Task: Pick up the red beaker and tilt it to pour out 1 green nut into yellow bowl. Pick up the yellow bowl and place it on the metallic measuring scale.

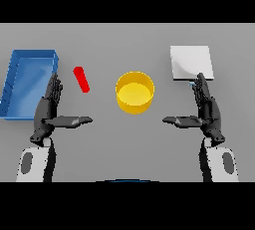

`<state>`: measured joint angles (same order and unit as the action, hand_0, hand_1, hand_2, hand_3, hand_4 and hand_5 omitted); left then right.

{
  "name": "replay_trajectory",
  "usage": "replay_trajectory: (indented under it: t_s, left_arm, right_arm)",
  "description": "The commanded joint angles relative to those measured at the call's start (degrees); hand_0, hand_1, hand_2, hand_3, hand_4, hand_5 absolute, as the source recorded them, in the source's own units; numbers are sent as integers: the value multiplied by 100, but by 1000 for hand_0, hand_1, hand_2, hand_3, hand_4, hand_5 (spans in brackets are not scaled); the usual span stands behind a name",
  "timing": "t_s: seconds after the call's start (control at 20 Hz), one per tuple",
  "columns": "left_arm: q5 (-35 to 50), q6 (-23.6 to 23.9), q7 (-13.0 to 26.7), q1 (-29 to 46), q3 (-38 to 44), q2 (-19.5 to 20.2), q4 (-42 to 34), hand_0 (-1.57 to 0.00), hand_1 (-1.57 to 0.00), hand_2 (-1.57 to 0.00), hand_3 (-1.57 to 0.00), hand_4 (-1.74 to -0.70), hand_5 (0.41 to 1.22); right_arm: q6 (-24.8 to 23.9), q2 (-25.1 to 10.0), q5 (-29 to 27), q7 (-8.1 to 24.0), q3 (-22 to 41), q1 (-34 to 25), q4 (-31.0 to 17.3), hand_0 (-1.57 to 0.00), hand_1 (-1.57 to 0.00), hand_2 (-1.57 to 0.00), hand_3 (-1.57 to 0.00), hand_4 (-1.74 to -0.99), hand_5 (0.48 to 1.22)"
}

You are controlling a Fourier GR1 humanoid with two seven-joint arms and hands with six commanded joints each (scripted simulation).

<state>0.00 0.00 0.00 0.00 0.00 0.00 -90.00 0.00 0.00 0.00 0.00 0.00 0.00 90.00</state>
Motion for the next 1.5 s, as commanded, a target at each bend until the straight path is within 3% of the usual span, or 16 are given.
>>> replay_trajectory:
  t_s: [0.0,0.25,0.35,0.4,0.55,0.7,1.0,1.05,1.45]
  left_arm:
    - [6,4,7,-9,7,5,6,1,1,1,1,-1204,652]
    - [59,-27,20,-52,84,77,61,1,1,1,1,-1204,652]
    - [-408,-102,-124,283,-276,307,-349,1,1,1,1,-1207,649]
    - [-551,-93,-24,358,-377,356,-477,1,1,1,1,-1212,650]
    - [-624,-131,244,428,-483,430,-738,1,1,1,1,-1224,660]
    - [-728,-160,341,316,-577,440,-725,1,1,1,1,-1239,668]
    - [-687,-217,378,-507,-389,388,331,1,1,1,1,-1370,732]
    - [-737,-188,247,-578,-395,363,467,1,1,1,1,-1377,738]
    - [-729,-62,2,-1570,0,303,2001,1,1,1,1,-1339,717]
  right_arm:
    - [-10,7,3,7,3,-10,-5,1,1,1,1,-1245,681]
    - [-81,76,101,15,60,-102,-76,1,1,1,1,-1245,681]
    - [-275,-262,1055,-630,505,312,388,1,1,1,1,-1242,678]
    - [-321,-304,1283,-681,619,437,474,1,1,1,1,-1239,679]
    - [-369,-345,1580,-534,783,530,653,1,1,1,1,-1235,678]
    - [-260,-390,1443,-501,734,500,660,1,1,1,1,-1250,681]
    - [-112,-364,1159,-563,657,508,703,1,1,1,1,-1296,677]
    - [-76,-372,1112,-686,655,593,748,1,1,1,1,-1304,678]
    - [-146,-345,1094,-424,610,530,822,1,1,1,1,-1341,689]
